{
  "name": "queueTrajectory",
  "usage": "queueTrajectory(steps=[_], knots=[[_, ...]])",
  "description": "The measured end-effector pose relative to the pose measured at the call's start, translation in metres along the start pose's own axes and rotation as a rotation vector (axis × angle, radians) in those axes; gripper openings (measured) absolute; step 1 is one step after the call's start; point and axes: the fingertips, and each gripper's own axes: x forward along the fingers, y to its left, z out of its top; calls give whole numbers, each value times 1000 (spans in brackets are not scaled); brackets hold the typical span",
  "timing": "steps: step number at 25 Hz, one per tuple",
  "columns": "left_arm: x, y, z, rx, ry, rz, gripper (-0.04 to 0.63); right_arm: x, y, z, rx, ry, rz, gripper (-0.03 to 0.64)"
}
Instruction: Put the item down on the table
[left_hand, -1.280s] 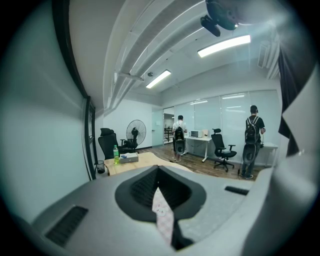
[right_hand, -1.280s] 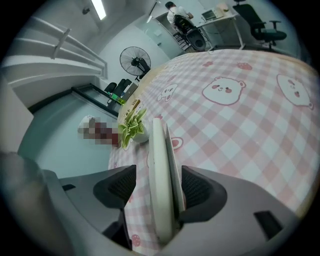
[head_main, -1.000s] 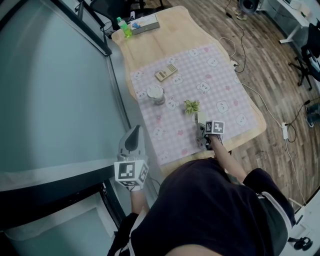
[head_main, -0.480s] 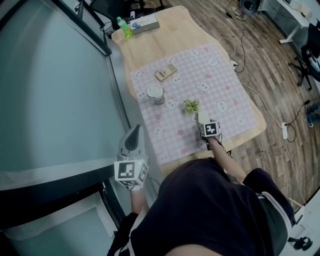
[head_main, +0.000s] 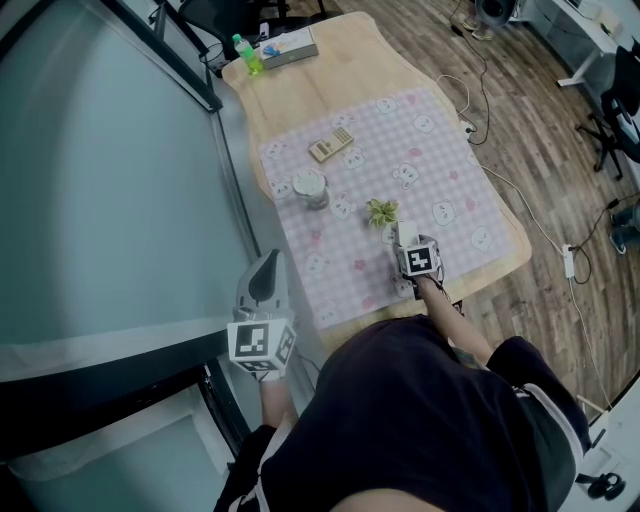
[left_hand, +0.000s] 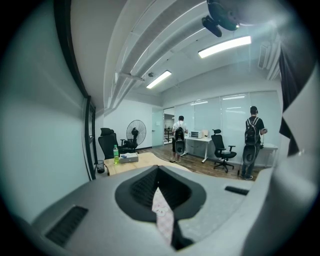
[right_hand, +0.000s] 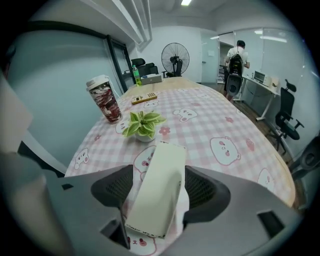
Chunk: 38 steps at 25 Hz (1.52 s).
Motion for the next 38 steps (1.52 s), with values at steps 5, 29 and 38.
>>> queueTrajectory(steps=[5, 29, 38], knots=[[1, 0, 1, -2, -4, 1, -5, -38, 14, 53, -89, -180, 18, 319], [0, 2, 3, 7, -31, 16, -5, -298, 90, 207, -288, -984, 172, 14], [-4, 6, 11, -16, -56, 31, -5, -302, 83, 207, -277, -971, 149, 14]])
